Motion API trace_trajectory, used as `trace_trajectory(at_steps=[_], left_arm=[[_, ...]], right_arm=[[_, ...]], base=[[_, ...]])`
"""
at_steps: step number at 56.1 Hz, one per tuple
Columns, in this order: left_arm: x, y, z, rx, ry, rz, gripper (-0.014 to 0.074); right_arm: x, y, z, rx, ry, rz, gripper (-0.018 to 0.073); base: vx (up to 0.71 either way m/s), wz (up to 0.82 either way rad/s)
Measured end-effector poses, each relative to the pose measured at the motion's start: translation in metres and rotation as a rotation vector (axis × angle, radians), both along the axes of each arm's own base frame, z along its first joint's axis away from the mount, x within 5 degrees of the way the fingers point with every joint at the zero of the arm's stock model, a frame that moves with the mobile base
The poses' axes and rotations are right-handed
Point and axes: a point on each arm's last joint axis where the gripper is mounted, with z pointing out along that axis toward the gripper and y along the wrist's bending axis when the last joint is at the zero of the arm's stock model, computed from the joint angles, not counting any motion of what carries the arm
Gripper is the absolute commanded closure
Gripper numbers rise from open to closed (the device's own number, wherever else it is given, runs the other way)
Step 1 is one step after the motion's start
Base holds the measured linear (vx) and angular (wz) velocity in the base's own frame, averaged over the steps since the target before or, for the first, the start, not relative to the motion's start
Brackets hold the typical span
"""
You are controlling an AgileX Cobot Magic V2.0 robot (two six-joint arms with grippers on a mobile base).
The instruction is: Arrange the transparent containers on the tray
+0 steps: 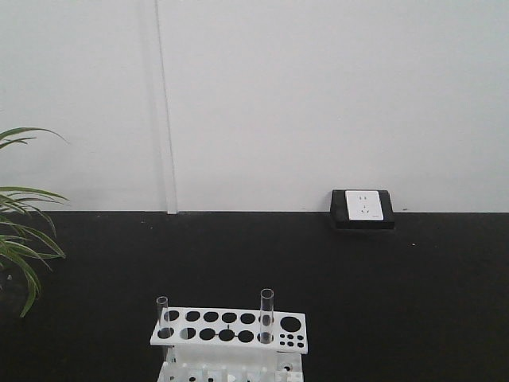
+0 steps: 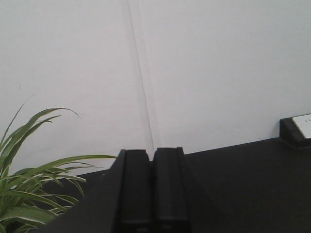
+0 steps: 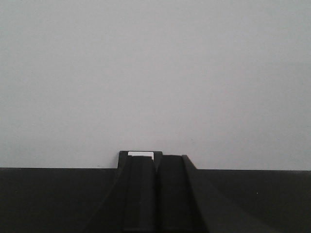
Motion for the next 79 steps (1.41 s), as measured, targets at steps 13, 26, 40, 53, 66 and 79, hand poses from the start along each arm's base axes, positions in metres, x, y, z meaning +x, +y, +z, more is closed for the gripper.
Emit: trace_trajectory(at_steps=[13, 26, 40, 53, 66, 79], left_arm=[[0.000, 0.000, 0.001, -0.001, -0.007, 0.000, 0.0178], [0.001, 0.000, 0.001, -0.001, -0.008, 0.001, 0.0061], [0.001, 0.000, 0.003, -0.048, -0.032, 0.001, 0.0063], [-0.001, -0.004, -0.008, -0.113, -0.005, -0.024, 0.0063], [-0.014, -0.019, -0.069, -0.026, 0.147, -0.111, 0.0063], [-0.035, -0.032, -0.123, 0.048, 0.175, -0.238, 0.0063]], right_arm=[[0.000, 0.000, 0.000, 0.000, 0.000, 0.000, 0.0050], [0.000, 0.000, 0.000, 0.000, 0.000, 0.000, -0.0142], [0.001, 0.004, 0.000, 0.084, -0.003, 0.024, -0.0111], [0.007, 0.031, -0.015, -0.005, 0.038, 0.162, -0.0034], [-0.001, 0.061, -0.064, -0.071, 0.104, 0.325, 0.0013], [-0.012, 0.082, -0.107, -0.080, 0.107, 0.453, 0.0013]], base=[[0.00, 0.00], [0.00, 0.00], [0.00, 0.00], [0.00, 0.00], [0.00, 0.00], [0.00, 0.00]])
